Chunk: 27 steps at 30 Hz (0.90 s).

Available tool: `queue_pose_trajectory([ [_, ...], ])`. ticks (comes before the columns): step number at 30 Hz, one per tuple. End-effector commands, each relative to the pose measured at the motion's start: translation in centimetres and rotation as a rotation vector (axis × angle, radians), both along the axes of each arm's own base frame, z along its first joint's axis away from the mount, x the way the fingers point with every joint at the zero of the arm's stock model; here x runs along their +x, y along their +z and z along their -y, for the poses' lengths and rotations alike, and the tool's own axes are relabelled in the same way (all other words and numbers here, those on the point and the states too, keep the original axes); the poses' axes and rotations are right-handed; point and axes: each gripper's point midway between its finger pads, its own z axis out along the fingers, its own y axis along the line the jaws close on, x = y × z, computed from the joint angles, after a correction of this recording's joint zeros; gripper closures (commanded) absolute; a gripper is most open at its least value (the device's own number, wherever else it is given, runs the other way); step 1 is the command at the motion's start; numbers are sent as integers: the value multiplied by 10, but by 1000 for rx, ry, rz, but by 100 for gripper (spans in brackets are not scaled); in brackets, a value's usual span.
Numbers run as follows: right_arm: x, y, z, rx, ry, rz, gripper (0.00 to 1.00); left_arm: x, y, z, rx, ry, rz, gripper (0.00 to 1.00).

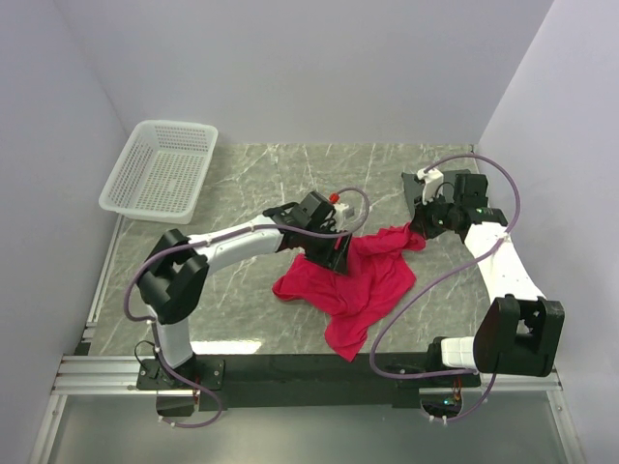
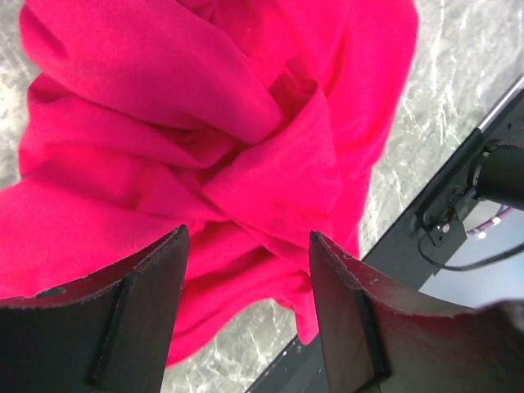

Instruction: Fold and stack the t-shirts

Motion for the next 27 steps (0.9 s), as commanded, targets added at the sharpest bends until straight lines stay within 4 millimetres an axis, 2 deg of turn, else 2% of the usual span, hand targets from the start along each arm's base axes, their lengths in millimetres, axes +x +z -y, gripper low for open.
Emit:
queue_pose_trajectory([
  [1, 0, 5, -1, 14, 2, 16, 100, 7, 20, 26, -88, -34, 30, 35],
  [10, 0, 3, -1, 13, 4, 11, 100, 6, -5, 41, -64, -48, -14, 37],
  [21, 0, 2, -1, 14, 3, 8, 100, 11, -37, 23, 58, 3, -7, 39],
  [27, 0, 4, -1, 10, 6, 8, 100, 6, -49, 23, 68, -7, -35, 42],
])
